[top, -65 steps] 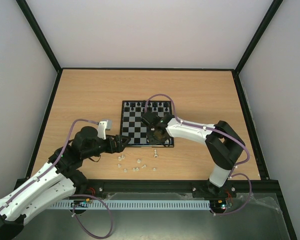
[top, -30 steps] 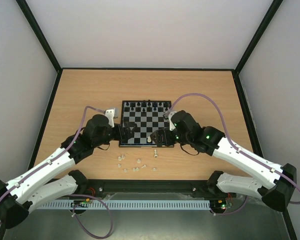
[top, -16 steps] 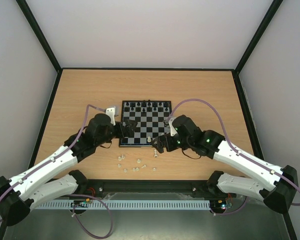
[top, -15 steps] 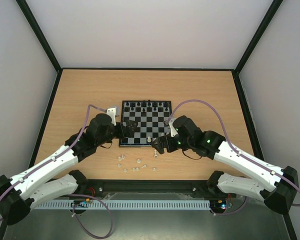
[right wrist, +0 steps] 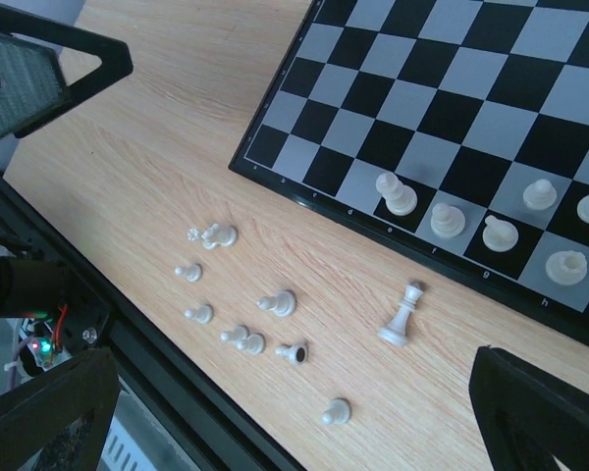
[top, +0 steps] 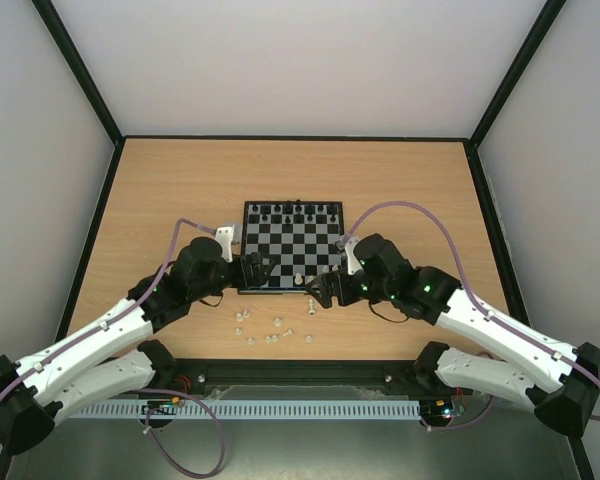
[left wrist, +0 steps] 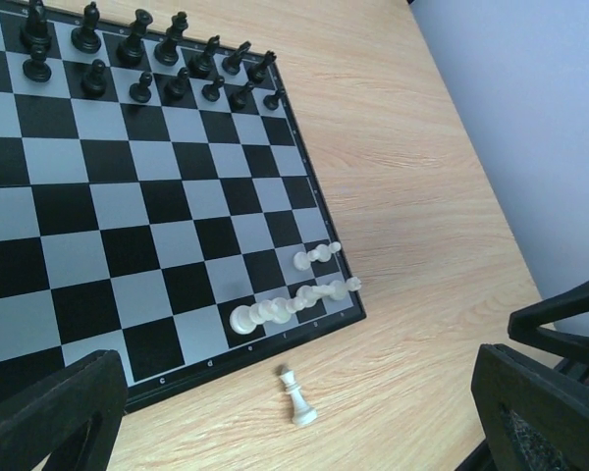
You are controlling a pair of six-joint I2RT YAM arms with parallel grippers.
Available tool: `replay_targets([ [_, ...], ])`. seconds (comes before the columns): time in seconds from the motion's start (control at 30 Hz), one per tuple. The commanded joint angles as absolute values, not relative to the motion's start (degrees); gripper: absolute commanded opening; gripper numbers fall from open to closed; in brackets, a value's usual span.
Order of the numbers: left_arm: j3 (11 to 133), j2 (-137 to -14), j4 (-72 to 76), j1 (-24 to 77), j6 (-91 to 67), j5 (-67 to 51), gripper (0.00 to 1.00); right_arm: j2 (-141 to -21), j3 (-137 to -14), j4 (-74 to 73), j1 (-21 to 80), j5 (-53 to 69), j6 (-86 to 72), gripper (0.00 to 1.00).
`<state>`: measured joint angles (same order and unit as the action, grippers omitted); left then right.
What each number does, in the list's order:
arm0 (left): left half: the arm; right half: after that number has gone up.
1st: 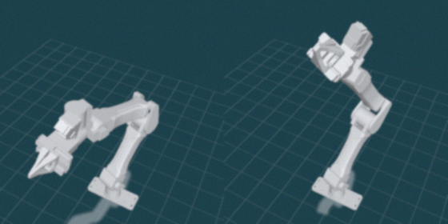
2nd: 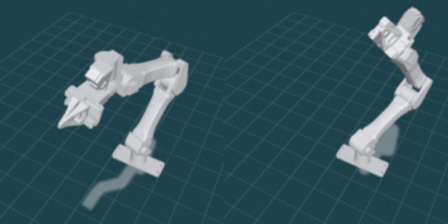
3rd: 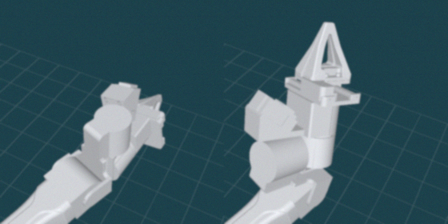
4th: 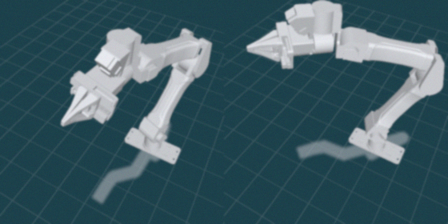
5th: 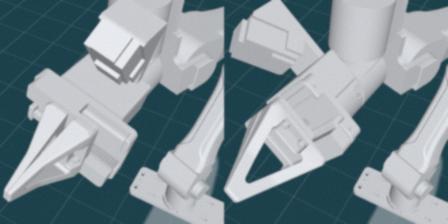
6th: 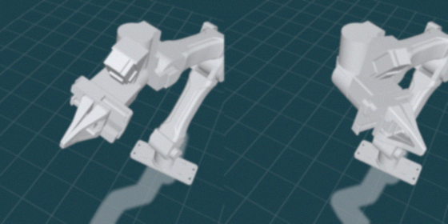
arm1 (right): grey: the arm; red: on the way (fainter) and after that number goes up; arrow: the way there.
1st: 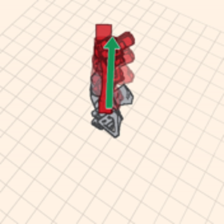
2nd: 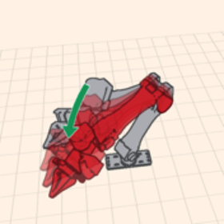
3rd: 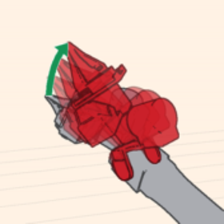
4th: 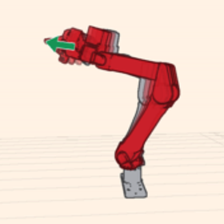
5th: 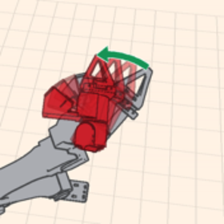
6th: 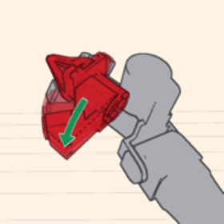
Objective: Set up the chess pieces on the board
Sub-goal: Pick up the chess piece at the center of the board.
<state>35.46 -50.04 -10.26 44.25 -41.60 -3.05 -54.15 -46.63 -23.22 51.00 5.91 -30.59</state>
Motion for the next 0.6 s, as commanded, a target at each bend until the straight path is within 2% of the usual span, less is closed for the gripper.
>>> replay_targets([
  [0.0, 37.44, -47.67, -13.12, 44.47, -42.01, -4.10, 0.99, -51.71, -43.87, -24.52, 50.86, 6.94, -35.14, 0.98],
  [0.27, 39.22, -46.03, -15.33, 44.47, -41.62, -9.17, 0.99, -50.46, -37.56, -19.94, 50.87, 14.63, -37.94, 0.98],
  [0.4, 37.86, -44.68, -14.70, 44.47, -40.89, -12.15, 0.99, -49.76, -39.50, -21.43, 50.84, 13.32, -36.74, 0.99],
  [0.57, 38.44, -43.18, -15.82, 44.47, -39.53, -10.49, 0.99, -47.61, -40.29, -20.29, 50.89, 10.70, -36.65, 0.98],
])
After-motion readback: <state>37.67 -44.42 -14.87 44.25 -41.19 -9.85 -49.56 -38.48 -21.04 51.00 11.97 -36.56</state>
